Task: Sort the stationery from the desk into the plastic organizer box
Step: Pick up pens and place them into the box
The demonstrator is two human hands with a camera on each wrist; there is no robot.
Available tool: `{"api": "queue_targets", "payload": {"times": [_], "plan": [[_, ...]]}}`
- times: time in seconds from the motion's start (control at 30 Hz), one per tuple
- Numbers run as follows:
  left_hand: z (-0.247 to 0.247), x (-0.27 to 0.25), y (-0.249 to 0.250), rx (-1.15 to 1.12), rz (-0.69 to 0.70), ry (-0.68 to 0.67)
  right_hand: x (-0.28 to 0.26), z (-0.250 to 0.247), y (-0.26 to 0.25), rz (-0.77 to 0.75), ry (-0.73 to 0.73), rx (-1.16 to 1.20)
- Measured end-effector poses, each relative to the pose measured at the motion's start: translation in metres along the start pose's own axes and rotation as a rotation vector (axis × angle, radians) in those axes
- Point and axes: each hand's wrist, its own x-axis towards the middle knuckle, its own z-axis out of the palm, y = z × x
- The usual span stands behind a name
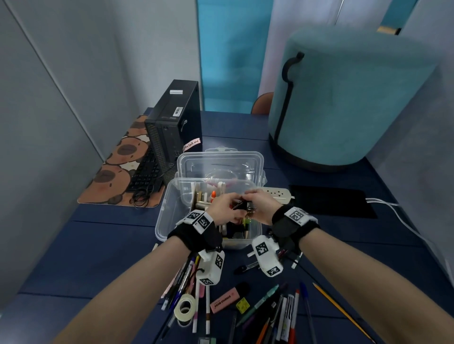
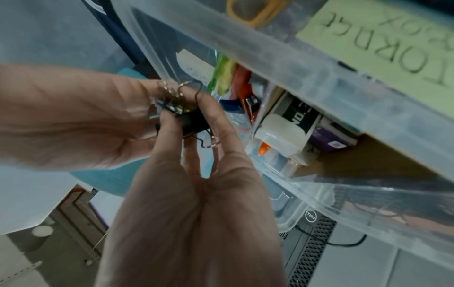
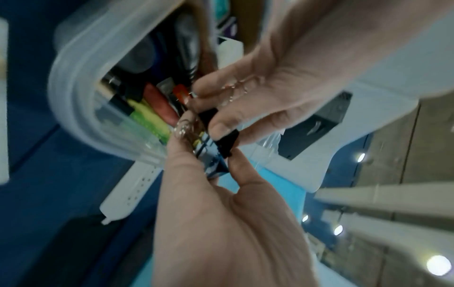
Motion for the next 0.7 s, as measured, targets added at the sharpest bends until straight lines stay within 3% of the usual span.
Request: {"api": "queue_targets", "payload": {"times": [0.13, 0.27, 0.47, 0.7], "plan": [[-0.003, 0.002, -0.002, 0.004, -0.029, -0.043, 0.011, 0.001, 0.006, -0.144, 0.071, -0.638], [-0.005, 0.005, -0.004, 0.172, -0.089, -0.111, 0.016, 0.004, 0.003, -0.109, -0.024, -1.005], [-0.002, 0.006, 0.007, 0.511, -0.106, -0.174, 0.020, 0.015, 0.000, 0.011, -0.072, -1.237], [0.003, 0.007, 0.011, 0.702, -0.109, -0.131, 0.027, 0.009, 0.011, -0.077, -0.057, -1.313]]}}
